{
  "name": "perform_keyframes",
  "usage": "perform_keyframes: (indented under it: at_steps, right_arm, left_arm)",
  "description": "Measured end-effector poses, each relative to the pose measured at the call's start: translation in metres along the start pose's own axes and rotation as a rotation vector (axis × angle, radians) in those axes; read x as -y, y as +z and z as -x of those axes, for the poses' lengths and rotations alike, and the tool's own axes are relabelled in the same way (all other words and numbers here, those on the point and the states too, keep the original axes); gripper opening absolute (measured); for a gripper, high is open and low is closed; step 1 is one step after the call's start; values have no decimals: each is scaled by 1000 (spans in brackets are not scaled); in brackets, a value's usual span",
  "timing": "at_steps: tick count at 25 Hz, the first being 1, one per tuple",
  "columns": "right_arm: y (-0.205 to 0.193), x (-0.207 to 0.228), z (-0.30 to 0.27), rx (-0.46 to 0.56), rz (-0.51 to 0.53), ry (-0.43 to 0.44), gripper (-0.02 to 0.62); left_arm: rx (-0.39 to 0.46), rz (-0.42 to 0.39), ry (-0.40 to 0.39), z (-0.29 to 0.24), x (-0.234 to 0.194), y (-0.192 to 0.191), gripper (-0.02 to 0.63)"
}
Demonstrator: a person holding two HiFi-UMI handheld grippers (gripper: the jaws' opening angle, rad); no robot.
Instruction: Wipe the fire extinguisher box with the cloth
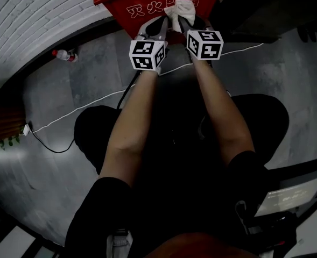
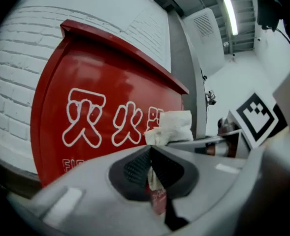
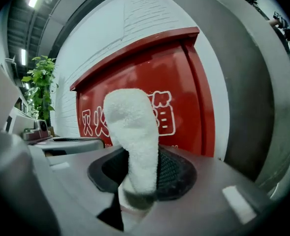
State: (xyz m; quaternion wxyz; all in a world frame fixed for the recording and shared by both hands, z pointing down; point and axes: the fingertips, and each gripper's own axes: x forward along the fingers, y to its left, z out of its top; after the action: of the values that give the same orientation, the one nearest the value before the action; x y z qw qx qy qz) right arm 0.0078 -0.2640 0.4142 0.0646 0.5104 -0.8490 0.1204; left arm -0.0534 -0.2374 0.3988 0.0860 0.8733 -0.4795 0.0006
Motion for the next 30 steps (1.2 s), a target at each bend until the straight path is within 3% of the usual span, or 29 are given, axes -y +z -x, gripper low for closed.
perform_keyframes:
  at_steps: [13, 16, 22, 25, 30]
  right_arm:
    - [-7, 81, 22, 17, -98, -121, 129]
    - [-7, 86, 24, 15, -98, -141, 129]
    - [-14, 108, 38, 55, -224, -234, 121]
    - [2, 76, 44, 138, -166, -163, 120]
    - [36, -9, 33, 232, -43, 56, 120]
  left_arm:
    - [-29, -10, -41, -24, 23, -19, 0]
    - [-29, -10, -30, -17, 18, -16, 0]
    - [-28, -25, 36, 12, -17, -11, 0]
    - [-15, 16, 112, 43, -44, -13, 0]
    - [13, 90, 235, 88, -83, -22, 0]
